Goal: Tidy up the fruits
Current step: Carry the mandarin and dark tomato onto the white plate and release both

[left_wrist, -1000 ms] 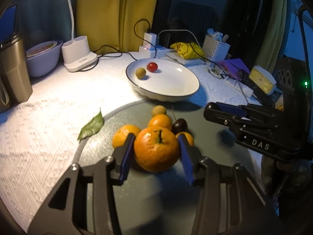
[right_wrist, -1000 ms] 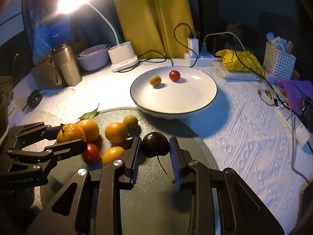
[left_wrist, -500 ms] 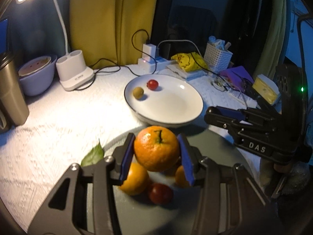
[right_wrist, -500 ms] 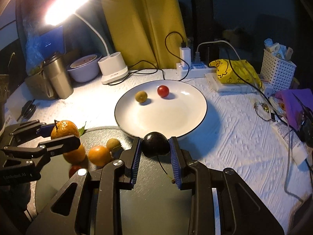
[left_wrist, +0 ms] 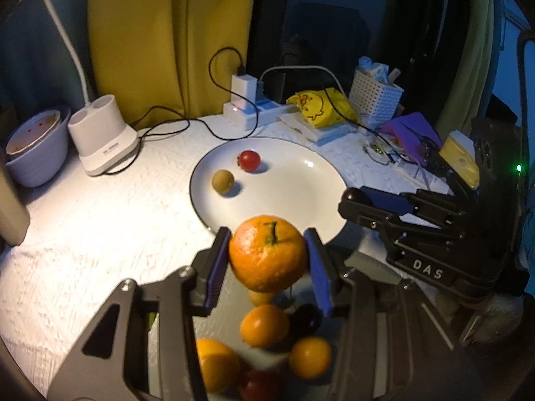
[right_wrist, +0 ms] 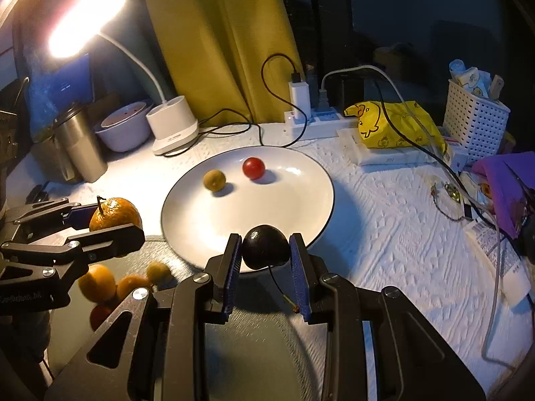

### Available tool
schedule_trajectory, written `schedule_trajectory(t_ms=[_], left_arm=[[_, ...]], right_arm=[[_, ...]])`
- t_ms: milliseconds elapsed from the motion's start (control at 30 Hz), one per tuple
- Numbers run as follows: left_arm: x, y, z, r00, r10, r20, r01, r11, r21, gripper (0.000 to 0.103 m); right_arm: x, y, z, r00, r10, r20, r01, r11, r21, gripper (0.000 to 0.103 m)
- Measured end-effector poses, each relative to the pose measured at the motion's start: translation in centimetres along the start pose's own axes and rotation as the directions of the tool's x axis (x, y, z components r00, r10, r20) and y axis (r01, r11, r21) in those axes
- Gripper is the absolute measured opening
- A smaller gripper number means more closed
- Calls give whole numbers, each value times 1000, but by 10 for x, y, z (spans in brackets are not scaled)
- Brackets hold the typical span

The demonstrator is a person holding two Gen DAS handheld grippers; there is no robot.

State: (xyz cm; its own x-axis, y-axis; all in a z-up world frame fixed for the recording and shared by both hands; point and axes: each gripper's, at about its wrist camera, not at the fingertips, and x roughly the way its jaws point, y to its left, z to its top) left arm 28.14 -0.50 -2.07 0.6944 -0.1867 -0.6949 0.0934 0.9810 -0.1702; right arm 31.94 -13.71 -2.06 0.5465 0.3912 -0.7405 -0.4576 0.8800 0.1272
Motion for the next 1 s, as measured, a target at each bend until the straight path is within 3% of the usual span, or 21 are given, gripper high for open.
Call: schedule_trajectory(t_ms=[567,633,1000], left_arm=[[43,8,22,997,-7,-81,1,998,-67,46],[42,9,23,997,-11,-73,6,997,-73,46],[19,18,24,1000,0,-16,-1,996,-90,49]], right_arm=[[32,-18,18,999,-31,9,31,999,19,33],[32,-19,18,999,-46,14,46,999,24,44],[18,-16,19,998,-59,29,58,998,24,45]])
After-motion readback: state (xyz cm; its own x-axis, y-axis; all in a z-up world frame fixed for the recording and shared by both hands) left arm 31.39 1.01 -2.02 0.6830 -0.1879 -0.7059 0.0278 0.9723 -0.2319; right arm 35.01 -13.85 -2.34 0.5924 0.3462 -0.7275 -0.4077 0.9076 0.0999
